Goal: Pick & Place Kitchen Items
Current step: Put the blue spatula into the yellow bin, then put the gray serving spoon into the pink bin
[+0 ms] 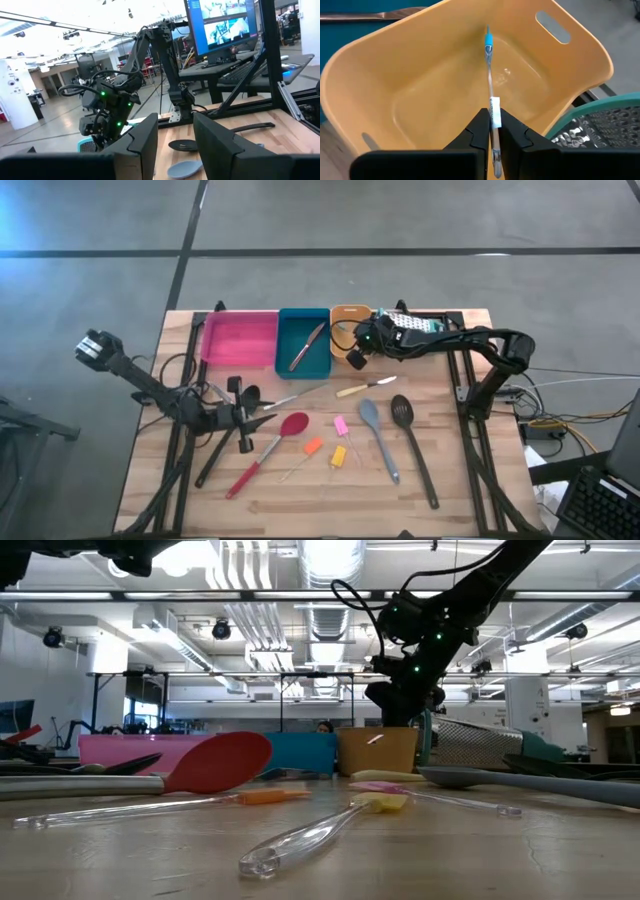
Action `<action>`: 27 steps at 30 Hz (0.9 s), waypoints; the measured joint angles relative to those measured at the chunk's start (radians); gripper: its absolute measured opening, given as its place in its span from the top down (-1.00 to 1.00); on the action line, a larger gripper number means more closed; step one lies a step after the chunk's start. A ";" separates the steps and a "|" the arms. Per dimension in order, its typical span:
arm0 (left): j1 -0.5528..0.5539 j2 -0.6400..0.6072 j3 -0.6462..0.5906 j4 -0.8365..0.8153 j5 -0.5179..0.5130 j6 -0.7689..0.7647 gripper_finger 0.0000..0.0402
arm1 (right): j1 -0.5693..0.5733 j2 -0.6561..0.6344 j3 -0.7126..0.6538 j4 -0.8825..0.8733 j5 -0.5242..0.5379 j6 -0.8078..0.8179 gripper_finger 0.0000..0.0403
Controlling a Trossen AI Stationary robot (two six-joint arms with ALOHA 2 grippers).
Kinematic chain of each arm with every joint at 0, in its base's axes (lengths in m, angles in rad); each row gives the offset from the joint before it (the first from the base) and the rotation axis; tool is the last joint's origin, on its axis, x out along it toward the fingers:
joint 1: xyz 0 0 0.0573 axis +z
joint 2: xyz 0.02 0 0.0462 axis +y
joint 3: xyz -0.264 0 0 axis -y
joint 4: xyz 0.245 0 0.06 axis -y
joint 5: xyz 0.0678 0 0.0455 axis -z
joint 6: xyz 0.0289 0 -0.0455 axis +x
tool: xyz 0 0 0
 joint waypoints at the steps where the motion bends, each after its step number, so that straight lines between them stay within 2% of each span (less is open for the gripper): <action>1: 0.000 0.000 0.000 0.000 0.000 0.000 0.35 | 0.000 0.000 0.000 0.000 -0.001 0.000 0.88; 17: 0.000 0.000 0.000 0.000 -0.001 -0.004 0.36 | -0.002 -0.003 0.000 -0.021 -0.003 0.000 0.41; 27: 0.000 0.001 0.000 -0.010 -0.001 -0.004 0.35 | 0.042 -0.022 0.112 -0.095 0.000 -0.003 0.22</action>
